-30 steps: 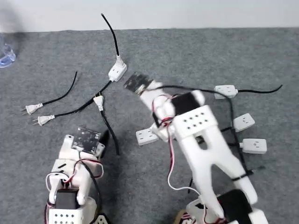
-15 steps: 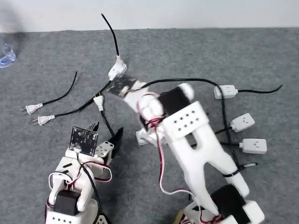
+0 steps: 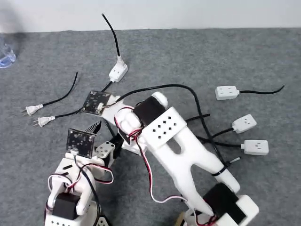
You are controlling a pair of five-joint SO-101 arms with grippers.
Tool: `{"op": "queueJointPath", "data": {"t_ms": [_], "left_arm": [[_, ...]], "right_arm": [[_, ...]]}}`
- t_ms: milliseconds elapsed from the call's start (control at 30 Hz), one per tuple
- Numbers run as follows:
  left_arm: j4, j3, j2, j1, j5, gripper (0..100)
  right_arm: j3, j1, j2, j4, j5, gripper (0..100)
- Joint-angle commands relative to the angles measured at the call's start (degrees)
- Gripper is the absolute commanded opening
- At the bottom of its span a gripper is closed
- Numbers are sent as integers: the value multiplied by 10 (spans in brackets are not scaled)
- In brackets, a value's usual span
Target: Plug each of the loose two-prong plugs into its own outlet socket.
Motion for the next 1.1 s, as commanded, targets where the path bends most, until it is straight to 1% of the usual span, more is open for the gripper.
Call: {"op": "queueJointPath", "data": {"t_ms": [0, 100, 267, 367, 633, 767, 867, 1067], "left_arm": [[24, -58, -14, -1, 36, 235], [-5, -44, -13, -4, 36, 235], [-52, -6, -13, -27, 33, 235], [-51, -4, -13, -28, 33, 235], [-50, 0, -12, -28, 33, 235], [-50, 3, -12, -28, 17, 235], [-34, 3, -12, -24, 3, 235], [-31, 3, -12, -24, 2, 235]], "right_arm": [[-30, -22, 0, -17, 7, 8], [-33, -40, -5, -15, 7, 8], [-34, -63, -5, -14, 5, 8], [-37, -62, -11, -13, 6, 8], [-54, -62, -107, 0, 6, 8], [-54, -62, -112, -5, 2, 8], [-57, -62, -119, -16, 2, 8], [-65, -60, -119, -20, 2, 8]]}}
